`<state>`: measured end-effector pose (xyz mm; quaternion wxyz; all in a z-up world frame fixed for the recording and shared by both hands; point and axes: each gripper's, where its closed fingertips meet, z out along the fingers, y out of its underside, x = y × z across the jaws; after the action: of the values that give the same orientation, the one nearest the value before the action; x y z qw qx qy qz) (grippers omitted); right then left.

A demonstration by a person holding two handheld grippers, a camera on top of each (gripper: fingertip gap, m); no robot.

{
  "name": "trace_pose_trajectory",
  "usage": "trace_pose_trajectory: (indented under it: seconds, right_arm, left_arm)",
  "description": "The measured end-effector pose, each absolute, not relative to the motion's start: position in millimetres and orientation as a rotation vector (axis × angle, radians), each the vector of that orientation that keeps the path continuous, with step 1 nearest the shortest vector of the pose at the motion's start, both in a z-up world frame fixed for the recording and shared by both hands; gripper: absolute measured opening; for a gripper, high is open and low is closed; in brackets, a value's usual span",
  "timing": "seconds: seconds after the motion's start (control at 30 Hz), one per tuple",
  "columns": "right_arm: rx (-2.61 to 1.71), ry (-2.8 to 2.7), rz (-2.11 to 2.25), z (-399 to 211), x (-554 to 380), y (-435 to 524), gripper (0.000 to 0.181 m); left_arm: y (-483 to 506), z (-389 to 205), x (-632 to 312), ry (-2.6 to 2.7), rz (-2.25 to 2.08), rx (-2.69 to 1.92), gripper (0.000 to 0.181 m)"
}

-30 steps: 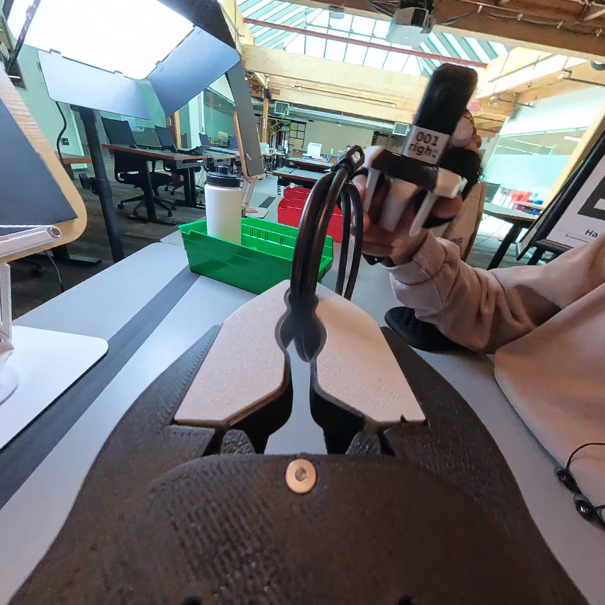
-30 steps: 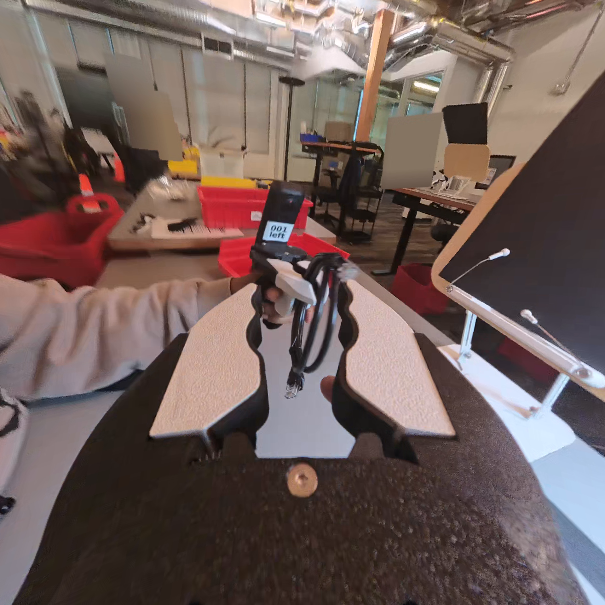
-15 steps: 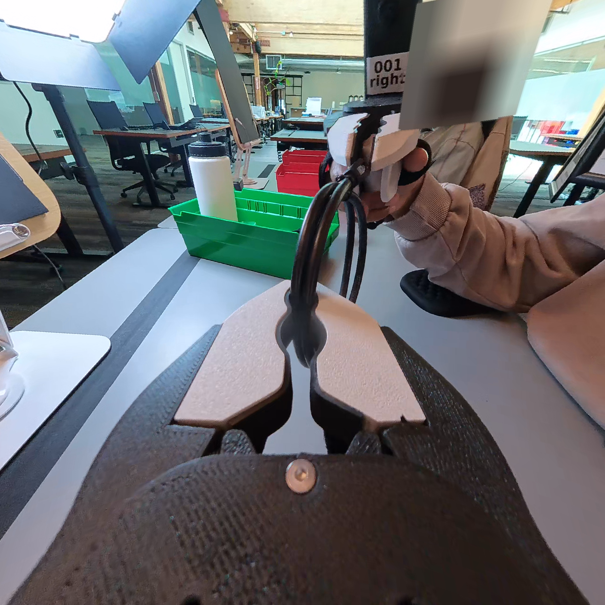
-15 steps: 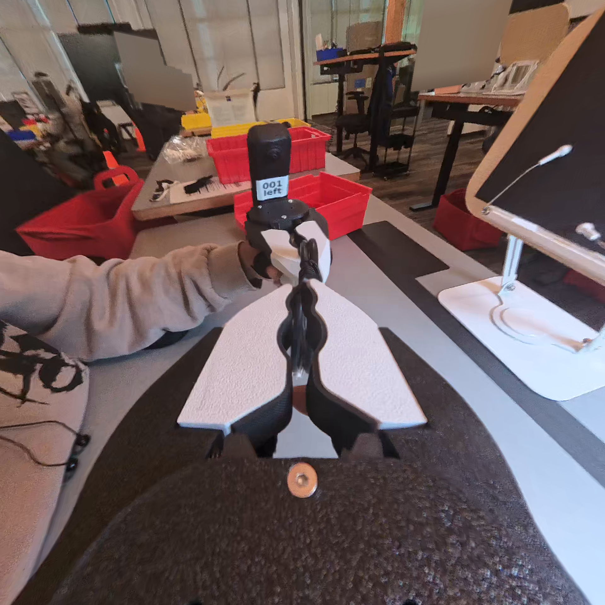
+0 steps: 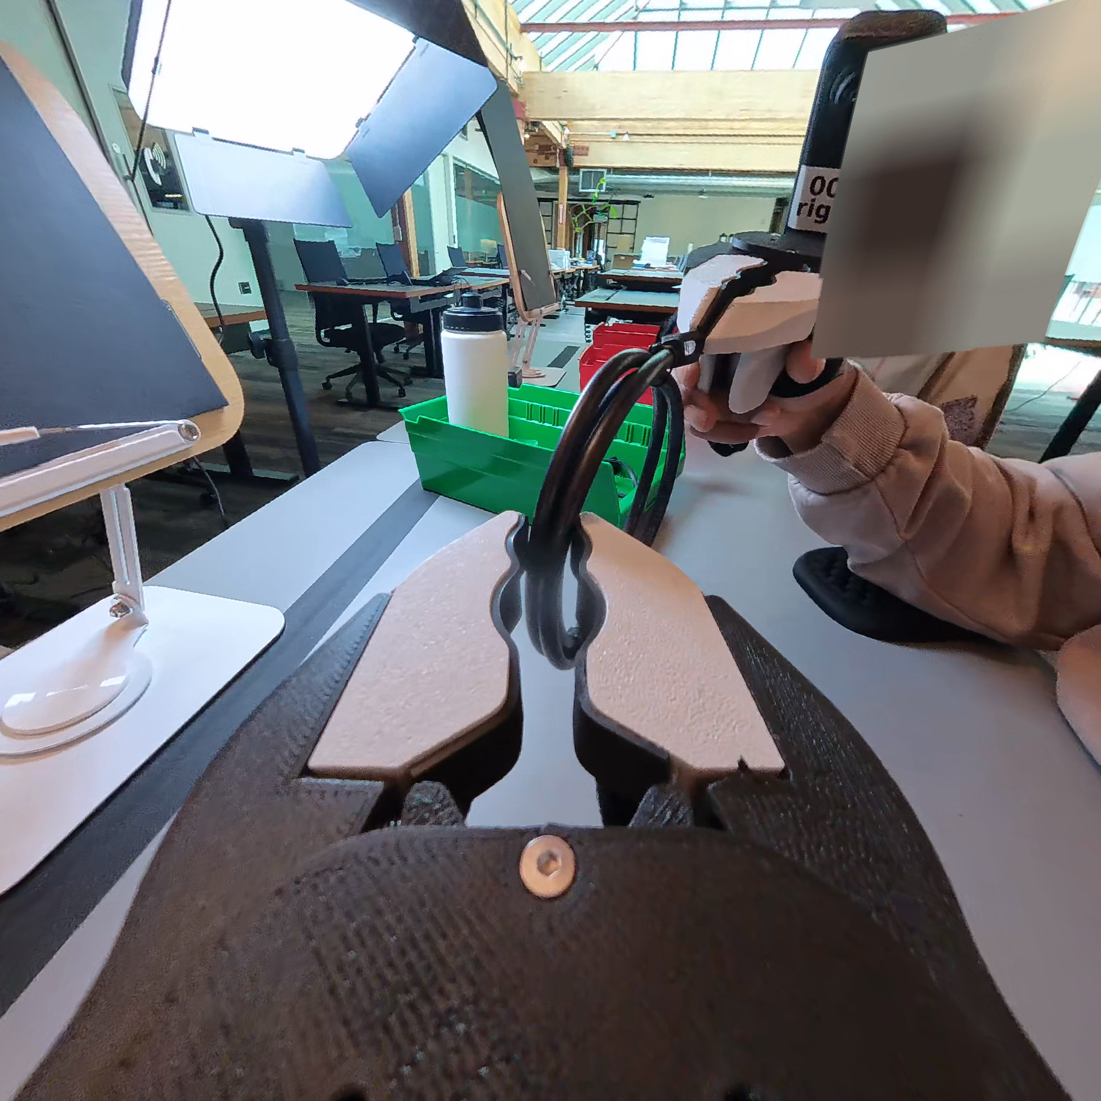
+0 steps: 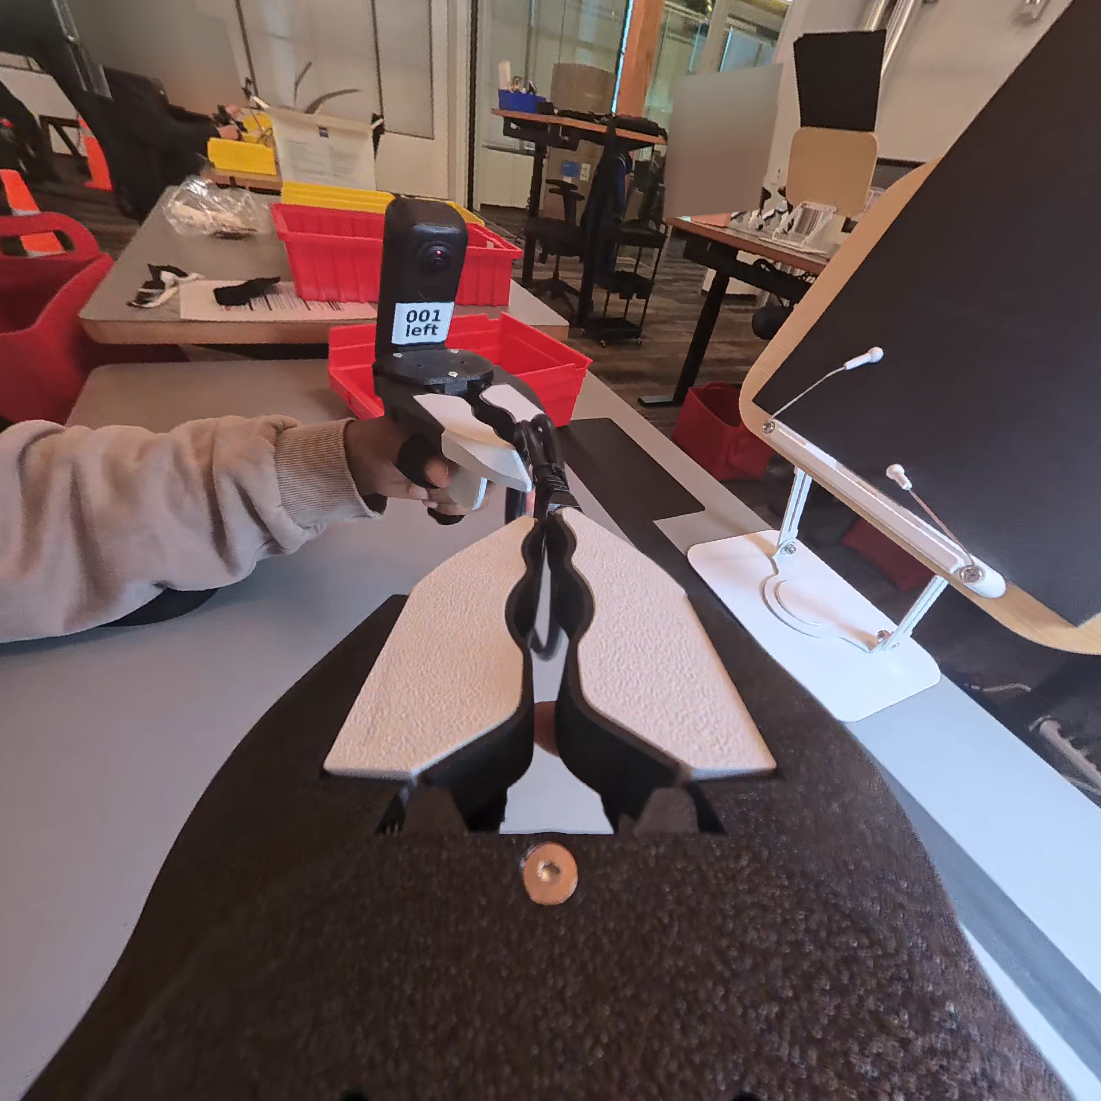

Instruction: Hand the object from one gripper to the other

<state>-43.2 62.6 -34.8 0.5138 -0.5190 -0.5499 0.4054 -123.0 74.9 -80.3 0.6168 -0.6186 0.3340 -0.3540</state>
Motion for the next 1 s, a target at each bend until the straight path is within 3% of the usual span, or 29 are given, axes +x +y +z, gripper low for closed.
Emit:
trace_pose_trajectory:
  seconds: [0.13,0.23,0.33,0.37,0.43,0.67,0.8,1.0]
  right_arm:
    - [-1.181,-1.36,0.982,-31,-35,57,0.008]
    - [-1.228,-1.405,1.047,-35,-33,52,0.044]
    - [-1.261,-1.455,1.117,-43,-34,45,0.059]
    - [-1.268,-1.457,1.142,-45,-36,44,0.056]
    - [-1.292,-1.418,1.13,-47,-39,51,0.018]
    - [-1.229,-1.435,0.953,-45,-42,54,0.017]
    - [-1.17,-1.404,0.512,-44,-37,76,0.018]
    - [-1.08,-1.413,0.111,-61,-41,100,0.018]
  left_arm:
    - [63,-70,-117,0.844,-0.774,-1.344,0.01]
    - [57,-65,-114,0.88,-0.749,-1.313,0.01]
    - [56,-64,-112,0.883,-0.737,-1.304,0.01]
    - [56,-65,-111,0.89,-0.739,-1.305,0.01]
    - [56,-67,-110,0.898,-0.732,-1.309,0.01]
    - [64,-63,-117,0.816,-0.732,-1.326,0.012]
    - [73,-60,-131,0.692,-0.842,-1.381,0.037]
    - [91,-60,-155,0.463,-0.975,-1.453,0.033]
